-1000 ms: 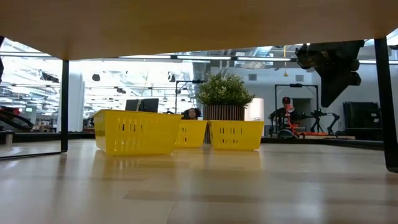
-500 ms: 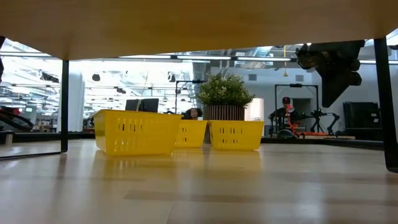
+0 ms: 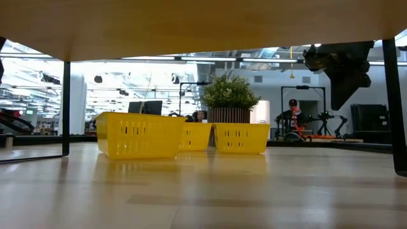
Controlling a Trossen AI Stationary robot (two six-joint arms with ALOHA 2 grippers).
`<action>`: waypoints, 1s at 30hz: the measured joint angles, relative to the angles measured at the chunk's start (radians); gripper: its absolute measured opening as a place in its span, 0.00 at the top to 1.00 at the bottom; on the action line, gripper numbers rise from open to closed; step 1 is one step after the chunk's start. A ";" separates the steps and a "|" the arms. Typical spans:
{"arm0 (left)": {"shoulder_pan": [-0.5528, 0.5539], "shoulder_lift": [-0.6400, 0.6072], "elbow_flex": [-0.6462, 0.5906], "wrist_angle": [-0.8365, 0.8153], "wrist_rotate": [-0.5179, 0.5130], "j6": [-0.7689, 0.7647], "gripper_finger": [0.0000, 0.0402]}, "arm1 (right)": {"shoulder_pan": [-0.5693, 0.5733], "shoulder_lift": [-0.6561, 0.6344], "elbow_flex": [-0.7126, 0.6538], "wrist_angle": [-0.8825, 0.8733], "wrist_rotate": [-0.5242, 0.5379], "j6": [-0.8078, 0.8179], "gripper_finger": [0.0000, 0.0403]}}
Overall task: Stack baskets on shelf by color
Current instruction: Stack the black bin on top of the black bin on the shelf
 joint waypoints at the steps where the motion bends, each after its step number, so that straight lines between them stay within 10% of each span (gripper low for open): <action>1: 0.000 0.003 0.000 -0.001 -0.002 0.000 0.94 | 0.000 0.000 0.000 0.000 0.000 -0.002 0.94; 18: 0.000 0.003 0.000 -0.026 -0.022 -0.046 0.79 | 0.000 0.000 0.000 -0.004 0.000 -0.007 0.94; 30: 0.007 -0.036 0.041 -0.062 -0.064 -0.132 0.86 | 0.000 0.000 0.000 -0.003 -0.001 -0.009 0.95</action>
